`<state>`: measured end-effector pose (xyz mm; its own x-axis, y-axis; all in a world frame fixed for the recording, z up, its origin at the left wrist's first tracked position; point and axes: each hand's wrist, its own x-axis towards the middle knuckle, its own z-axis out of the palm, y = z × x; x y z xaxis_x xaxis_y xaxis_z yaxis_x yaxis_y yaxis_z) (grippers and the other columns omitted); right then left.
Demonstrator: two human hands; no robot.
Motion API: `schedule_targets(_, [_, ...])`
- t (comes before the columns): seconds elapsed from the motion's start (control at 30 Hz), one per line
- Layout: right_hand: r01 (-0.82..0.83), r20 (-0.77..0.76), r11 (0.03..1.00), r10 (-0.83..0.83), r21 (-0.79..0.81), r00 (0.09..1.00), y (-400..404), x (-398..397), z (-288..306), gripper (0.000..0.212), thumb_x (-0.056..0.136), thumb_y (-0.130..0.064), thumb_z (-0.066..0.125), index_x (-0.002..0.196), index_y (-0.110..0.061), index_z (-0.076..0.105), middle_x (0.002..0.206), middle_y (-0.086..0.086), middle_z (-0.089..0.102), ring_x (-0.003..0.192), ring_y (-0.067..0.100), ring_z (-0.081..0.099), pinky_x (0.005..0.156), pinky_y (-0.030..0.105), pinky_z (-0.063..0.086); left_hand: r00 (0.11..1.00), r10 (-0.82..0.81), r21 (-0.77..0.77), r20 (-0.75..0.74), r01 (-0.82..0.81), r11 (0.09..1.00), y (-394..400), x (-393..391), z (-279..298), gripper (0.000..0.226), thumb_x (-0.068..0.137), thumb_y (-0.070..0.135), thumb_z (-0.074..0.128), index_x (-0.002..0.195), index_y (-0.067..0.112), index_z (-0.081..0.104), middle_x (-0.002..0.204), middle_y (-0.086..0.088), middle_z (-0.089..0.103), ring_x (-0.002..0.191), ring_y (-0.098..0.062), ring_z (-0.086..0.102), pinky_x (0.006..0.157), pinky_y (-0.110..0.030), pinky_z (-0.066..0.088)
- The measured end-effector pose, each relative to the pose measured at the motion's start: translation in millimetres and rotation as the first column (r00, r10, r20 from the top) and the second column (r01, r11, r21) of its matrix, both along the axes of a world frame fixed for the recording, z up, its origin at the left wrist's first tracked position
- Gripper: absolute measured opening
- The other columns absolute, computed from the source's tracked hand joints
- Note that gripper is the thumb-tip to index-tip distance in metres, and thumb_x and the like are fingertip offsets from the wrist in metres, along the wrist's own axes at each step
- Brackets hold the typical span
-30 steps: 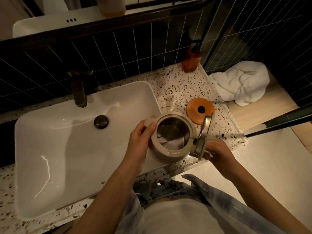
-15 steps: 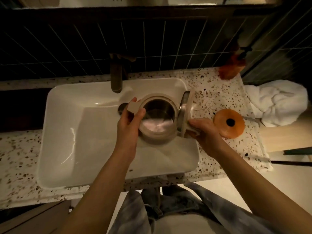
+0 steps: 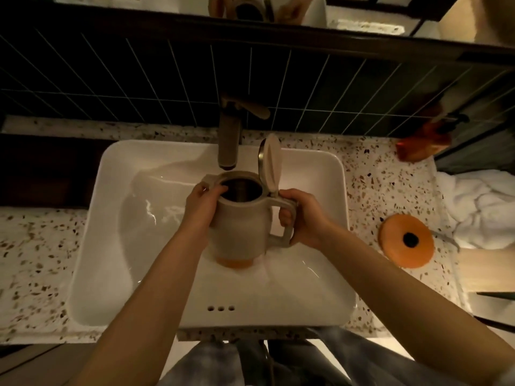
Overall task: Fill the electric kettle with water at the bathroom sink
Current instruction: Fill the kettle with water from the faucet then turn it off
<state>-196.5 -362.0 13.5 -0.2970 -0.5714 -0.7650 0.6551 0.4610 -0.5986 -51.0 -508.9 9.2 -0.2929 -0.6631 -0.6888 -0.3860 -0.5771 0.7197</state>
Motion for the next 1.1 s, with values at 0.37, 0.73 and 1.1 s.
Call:
schedule_targets(0.37, [0.083,-0.137,0.996,-0.077,0.039,0.988,-35.3,-7.6,-23.0,0.038,0.089,-0.051,0.051,0.071,-0.018,0.058,0.051,0.002,0.046,0.054,0.012,0.048,0.103,0.046,0.042,0.998,0.038,-0.176,-0.059,-0.048,0.983,-18.4,-3.8,-14.5,0.062,0.084,0.018,0.072,0.124,-0.015,0.04,0.075,-0.011,0.048,0.078,-0.016,0.06,0.078,-0.024,0.044])
schedule_targets(0.73, [0.009,-0.416,1.0,-0.001,0.017,0.909,-46.5,-9.1,-42.5,0.051,0.096,-0.039,0.046,0.06,-0.005,0.055,0.055,0.01,0.053,0.056,0.018,0.054,0.068,0.031,0.05,0.993,0.048,-0.231,-0.104,-0.071,0.97,-15.4,-2.7,-27.1,0.066,0.082,0.022,0.074,0.142,0.015,0.045,0.137,-0.022,0.055,0.129,-0.028,0.053,0.109,-0.048,0.043])
schedule_targets(1.1, [-0.143,-0.513,0.99,0.117,-0.012,0.85,-33.0,-0.7,-37.6,0.046,0.099,-0.033,0.048,0.067,-0.002,0.054,0.058,0.013,0.043,0.041,0.002,0.048,0.055,0.01,0.047,1.0,-0.012,-0.358,-0.023,0.003,0.934,-8.0,2.1,-28.6,0.058,0.091,0.02,0.065,0.144,0.017,0.041,0.136,-0.024,0.053,0.13,-0.033,0.048,0.11,-0.043,0.041])
